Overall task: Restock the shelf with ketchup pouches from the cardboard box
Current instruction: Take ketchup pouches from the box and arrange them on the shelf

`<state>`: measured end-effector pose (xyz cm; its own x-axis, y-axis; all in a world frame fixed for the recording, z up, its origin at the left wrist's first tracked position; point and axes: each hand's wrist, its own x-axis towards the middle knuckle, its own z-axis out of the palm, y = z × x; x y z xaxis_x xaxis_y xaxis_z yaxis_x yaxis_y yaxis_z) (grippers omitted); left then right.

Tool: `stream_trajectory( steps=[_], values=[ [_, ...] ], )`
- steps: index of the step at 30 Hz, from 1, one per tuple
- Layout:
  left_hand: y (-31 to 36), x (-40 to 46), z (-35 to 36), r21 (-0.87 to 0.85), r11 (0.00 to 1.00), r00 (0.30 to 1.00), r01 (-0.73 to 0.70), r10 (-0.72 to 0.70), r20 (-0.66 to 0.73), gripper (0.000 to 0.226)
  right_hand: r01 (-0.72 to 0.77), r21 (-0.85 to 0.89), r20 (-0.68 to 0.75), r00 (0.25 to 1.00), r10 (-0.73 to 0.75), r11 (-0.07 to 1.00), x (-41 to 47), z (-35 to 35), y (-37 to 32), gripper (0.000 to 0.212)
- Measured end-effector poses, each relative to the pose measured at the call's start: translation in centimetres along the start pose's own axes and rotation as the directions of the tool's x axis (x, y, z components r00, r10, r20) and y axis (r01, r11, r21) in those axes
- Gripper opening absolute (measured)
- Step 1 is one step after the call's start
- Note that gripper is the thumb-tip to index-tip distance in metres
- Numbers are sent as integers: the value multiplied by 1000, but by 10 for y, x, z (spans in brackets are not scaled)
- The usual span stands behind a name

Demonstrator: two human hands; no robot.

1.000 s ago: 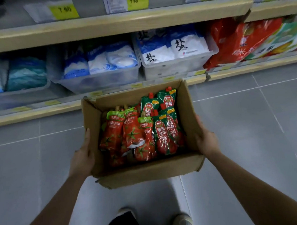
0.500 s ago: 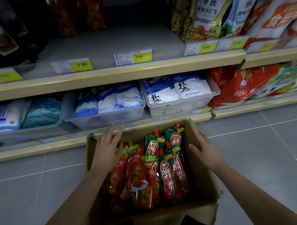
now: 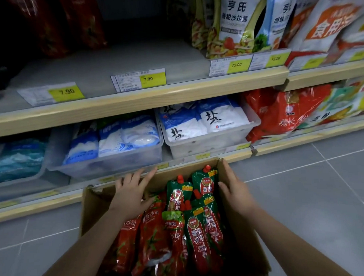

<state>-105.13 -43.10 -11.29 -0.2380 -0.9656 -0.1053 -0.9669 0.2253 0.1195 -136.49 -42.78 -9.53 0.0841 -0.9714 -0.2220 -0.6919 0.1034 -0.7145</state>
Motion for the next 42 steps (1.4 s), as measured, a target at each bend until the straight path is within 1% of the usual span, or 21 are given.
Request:
stream_trajectory(
  steps=[2, 6, 9, 11, 13, 14, 18, 20, 22, 25, 27, 29, 32, 35, 37, 39, 42],
  values=[
    [-2, -1, 8, 0, 1000, 998, -21, 21, -58, 96, -9, -11, -23, 1000, 9, 1000, 0, 3, 4, 70],
    [-6, -4, 7, 19, 996, 990, -89, 90, -113, 94, -34, -17, -70, 997, 33, 999, -3, 5, 2, 71],
    [-6, -5, 4, -5, 994, 983, -112, 110, -146, 88, -75, -29, -52, 996, 73, 997, -8, 3, -6, 74],
    [-6, -6, 5, -14, 993, 984, -118, 115, -139, 84, -65, -37, -36, 997, 64, 997, -9, 3, -10, 77],
    [-8, -7, 7, -20, 993, 988, -113, 110, -107, 83, -41, -104, -38, 999, 37, 994, -10, 4, -10, 77],
    [-7, -6, 8, -13, 994, 987, -111, 109, -122, 82, -40, -130, -52, 998, 33, 991, -9, 4, -8, 76],
    [-3, -4, 18, 40, 996, 951, -78, 86, -297, 75, 7, -149, -86, 996, -20, 989, -6, 1, -1, 70],
    [-3, -7, 25, 55, 996, 934, -70, 84, -348, 72, 35, -168, -108, 993, -54, 985, -7, 0, -2, 64],
    [-1, -10, 23, 42, 997, 930, -61, 72, -360, 69, 87, -186, -175, 977, -120, 979, -10, -1, -8, 56],
    [3, -14, 19, -3, 999, 930, -40, 37, -366, 64, 160, -121, -302, 934, -190, 980, -12, 0, -22, 45],
    [4, -14, 19, -7, 999, 931, -41, 36, -364, 61, 159, -17, -320, 935, -156, 987, -5, 7, -30, 40],
    [3, -12, 21, 16, 999, 929, -41, 44, -367, 60, 89, 94, -279, 958, -59, 992, 5, 20, -35, 38],
    [2, -9, 24, 33, 999, 929, -21, 32, -367, 60, -6, 92, -256, 966, 29, 996, 21, 41, -30, 33],
    [0, -6, 26, 48, 998, 931, -27, 43, -364, 65, -68, 130, -269, 958, 101, 989, 33, 50, -24, 18],
    [0, -4, 25, 59, 998, 935, -26, 45, -351, 70, -96, 153, -298, 944, 139, 983, 41, 51, -24, 13],
    [1, -2, 24, 67, 998, 940, -21, 42, -339, 72, -96, 155, -332, 932, 143, 983, 45, 52, -25, 12],
    [2, -4, 22, 62, 998, 943, -14, 33, -331, 73, -53, 76, -348, 934, 76, 996, 40, 49, -23, 3]
  ],
)
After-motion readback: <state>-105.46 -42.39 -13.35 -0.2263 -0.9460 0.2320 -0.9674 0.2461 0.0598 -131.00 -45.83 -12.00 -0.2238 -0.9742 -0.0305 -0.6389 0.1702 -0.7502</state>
